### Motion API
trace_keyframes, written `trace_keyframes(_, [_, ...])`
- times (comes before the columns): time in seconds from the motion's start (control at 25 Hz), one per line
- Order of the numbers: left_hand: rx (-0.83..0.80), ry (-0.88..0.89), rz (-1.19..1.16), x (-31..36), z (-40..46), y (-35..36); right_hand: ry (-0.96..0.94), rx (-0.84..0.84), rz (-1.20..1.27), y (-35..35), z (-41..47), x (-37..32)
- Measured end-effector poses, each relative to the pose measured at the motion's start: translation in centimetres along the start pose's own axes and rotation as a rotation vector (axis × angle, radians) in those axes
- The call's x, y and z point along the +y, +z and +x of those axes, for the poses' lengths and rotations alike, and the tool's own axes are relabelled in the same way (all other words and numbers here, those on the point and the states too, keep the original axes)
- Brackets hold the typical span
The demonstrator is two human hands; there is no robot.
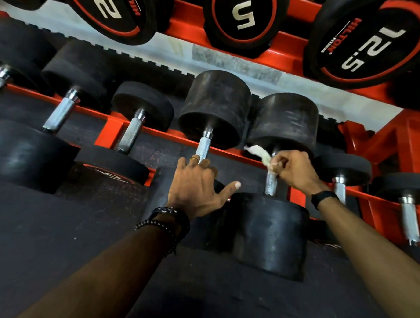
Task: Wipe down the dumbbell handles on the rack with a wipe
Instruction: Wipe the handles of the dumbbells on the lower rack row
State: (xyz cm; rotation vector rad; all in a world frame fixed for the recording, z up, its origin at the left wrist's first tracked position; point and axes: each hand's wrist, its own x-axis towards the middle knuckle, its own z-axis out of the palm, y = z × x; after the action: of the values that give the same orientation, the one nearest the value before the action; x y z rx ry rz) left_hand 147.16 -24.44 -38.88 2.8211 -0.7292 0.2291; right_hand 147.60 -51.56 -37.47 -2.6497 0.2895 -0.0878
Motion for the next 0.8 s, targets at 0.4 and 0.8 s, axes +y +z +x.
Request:
trace_keyframes(0.4, [-0.005,0.004,0.026,0.1,0.0,0.0,0.249,0.178,0.255,0.3,-0.4,1.1])
trace_keyframes(0.8, [0.006,0.003,0.032,0.2,0.1,0.1,0.441,0.301,0.358,1.1,-0.2,-0.4])
